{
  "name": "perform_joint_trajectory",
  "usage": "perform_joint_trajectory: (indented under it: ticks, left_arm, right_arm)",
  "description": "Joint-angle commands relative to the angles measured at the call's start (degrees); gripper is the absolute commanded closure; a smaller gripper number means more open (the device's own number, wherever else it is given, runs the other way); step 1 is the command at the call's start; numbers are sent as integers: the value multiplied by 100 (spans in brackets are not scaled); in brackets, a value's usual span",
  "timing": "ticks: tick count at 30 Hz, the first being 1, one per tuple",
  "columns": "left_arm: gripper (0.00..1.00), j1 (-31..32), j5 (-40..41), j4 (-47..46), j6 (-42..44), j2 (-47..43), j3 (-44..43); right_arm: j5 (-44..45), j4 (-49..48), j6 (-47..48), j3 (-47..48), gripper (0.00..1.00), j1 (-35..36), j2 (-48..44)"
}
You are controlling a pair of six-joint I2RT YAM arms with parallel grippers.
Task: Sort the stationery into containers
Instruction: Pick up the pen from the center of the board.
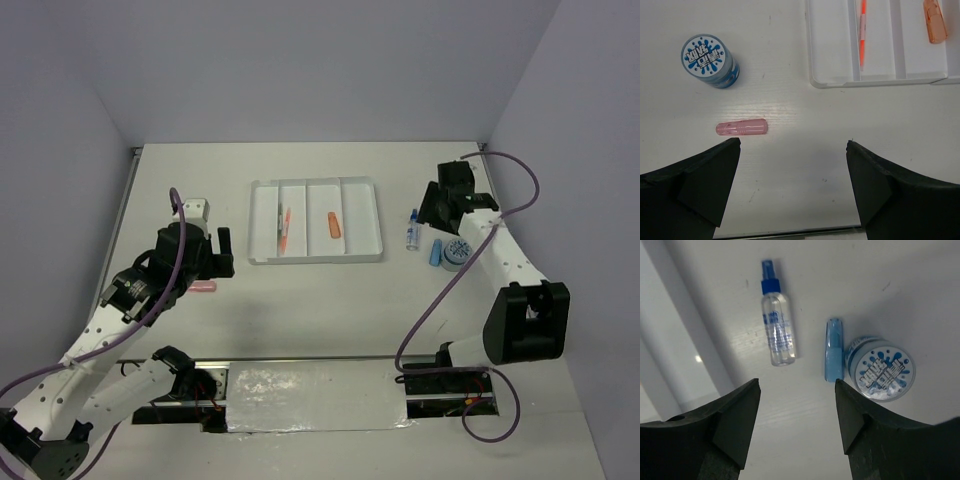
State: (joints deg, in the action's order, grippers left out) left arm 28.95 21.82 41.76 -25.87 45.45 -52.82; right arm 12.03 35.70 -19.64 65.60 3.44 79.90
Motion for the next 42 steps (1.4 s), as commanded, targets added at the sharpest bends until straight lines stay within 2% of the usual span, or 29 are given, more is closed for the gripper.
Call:
perform_joint_trajectory:
  ticks: [1, 11, 26, 38, 41, 42]
  left_arm:
    - [1, -30, 41, -141, -41, -89, -1]
    - [1, 5, -73, -186, -15, -230, 35]
    - [1, 128, -73, -194, -24, -405, 52]
    - [1, 234, -82, -194, -6, -362, 61]
    - [1, 243, -82, -212, -15, -370, 52]
    - [1, 243, -82, -203, -15, -370, 61]
  right_arm:
    - [265, 148, -57, -275, 32, 34, 78]
    - [203, -222, -49, -689, 36, -37, 632]
    - [212, -204, 57, -558, 37, -212, 1300]
    - [-51, -222, 258, -136, 39, -300, 2266]
    - [-297, -274, 303, -144, 53, -300, 2425]
    - [-341, -318, 311, -162, 61, -300, 2434]
